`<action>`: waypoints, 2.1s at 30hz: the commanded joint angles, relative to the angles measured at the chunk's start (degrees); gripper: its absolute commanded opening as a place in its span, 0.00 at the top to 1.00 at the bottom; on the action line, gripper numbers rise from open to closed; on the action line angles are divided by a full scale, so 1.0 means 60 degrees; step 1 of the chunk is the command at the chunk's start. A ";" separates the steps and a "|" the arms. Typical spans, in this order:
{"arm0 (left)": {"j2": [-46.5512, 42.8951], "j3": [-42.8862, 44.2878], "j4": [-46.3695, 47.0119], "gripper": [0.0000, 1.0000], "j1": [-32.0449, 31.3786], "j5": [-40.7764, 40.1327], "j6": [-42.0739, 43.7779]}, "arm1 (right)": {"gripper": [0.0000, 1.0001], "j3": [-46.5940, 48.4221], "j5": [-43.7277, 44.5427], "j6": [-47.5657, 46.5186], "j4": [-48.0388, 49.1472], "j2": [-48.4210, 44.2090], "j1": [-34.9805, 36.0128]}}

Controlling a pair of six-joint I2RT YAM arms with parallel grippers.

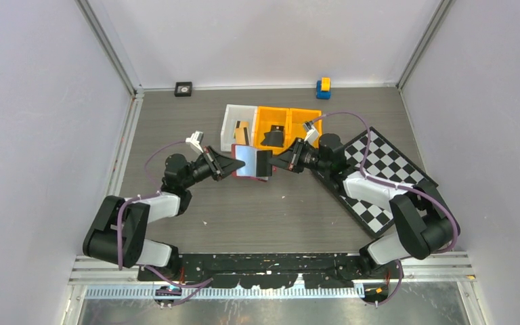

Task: Take the credit cards out of the card holder
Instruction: Remove the credit card from the card holder, then place the credit card in the storage box.

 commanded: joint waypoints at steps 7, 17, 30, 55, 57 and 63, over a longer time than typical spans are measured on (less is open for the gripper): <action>-0.2276 0.0277 -0.3170 1.00 0.0478 -0.1176 0.2211 | 0.99 0.0394 0.1539 -0.1165 -0.1712 -0.0759 -0.0435; -0.4804 0.0413 -0.6074 1.00 0.0490 -0.2779 0.3686 | 0.99 0.1240 0.2904 -0.1699 -0.2487 -0.0489 -0.0439; -0.5674 0.0062 -0.6135 1.00 0.0488 -0.3286 0.3690 | 1.00 0.4814 0.3538 -0.2670 -0.3871 0.2405 -0.0662; -0.5681 0.0007 -0.6097 1.00 0.0487 -0.3076 0.3481 | 0.70 0.8163 0.3871 -0.2794 -0.5081 0.5738 -0.0882; -0.5674 0.0003 -0.6090 1.00 0.0488 -0.3078 0.3494 | 0.66 0.8004 0.3867 -0.2794 -0.5331 0.5389 -0.0882; -0.5862 0.0046 -0.6252 1.00 0.0481 -0.3178 0.3606 | 0.49 0.7423 0.4414 -0.3052 -0.5995 0.4084 -0.0867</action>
